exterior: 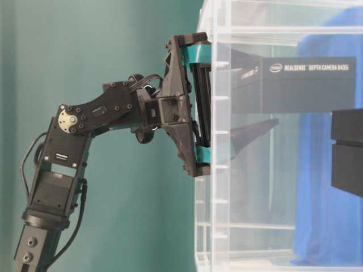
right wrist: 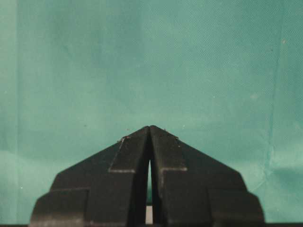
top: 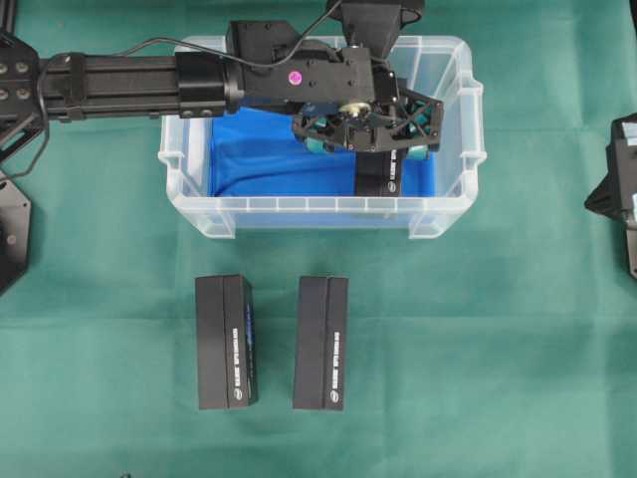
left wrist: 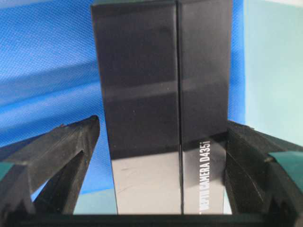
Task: Take the box out of the case with the left arm.
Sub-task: 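Lower the left gripper around the right box, then close the left gripper on the right black box, then lift the right box up out of the case with the left gripper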
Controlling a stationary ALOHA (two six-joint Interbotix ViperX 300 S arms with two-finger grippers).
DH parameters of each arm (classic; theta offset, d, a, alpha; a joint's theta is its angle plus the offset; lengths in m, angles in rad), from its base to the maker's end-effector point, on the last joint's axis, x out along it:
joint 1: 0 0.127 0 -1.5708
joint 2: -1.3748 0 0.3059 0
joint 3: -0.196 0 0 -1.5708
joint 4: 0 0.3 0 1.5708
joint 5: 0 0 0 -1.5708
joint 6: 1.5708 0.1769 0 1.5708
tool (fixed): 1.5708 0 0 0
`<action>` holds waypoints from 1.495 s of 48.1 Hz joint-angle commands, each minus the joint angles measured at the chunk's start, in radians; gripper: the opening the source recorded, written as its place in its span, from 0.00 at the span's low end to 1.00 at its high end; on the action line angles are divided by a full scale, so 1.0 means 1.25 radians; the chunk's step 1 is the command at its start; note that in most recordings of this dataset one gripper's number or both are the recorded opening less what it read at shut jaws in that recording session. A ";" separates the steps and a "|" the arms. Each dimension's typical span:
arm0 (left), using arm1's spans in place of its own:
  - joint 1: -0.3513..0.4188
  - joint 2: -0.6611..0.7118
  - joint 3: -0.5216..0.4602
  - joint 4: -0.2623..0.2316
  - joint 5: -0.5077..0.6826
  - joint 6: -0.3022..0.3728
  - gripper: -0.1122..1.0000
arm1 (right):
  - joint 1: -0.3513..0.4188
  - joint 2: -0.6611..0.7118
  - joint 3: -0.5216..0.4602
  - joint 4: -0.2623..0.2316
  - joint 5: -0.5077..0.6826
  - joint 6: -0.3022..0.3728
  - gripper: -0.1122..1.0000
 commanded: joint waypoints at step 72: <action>-0.027 -0.083 -0.180 -0.034 0.162 -0.018 0.65 | -0.001 0.006 -0.025 0.001 -0.001 0.002 0.10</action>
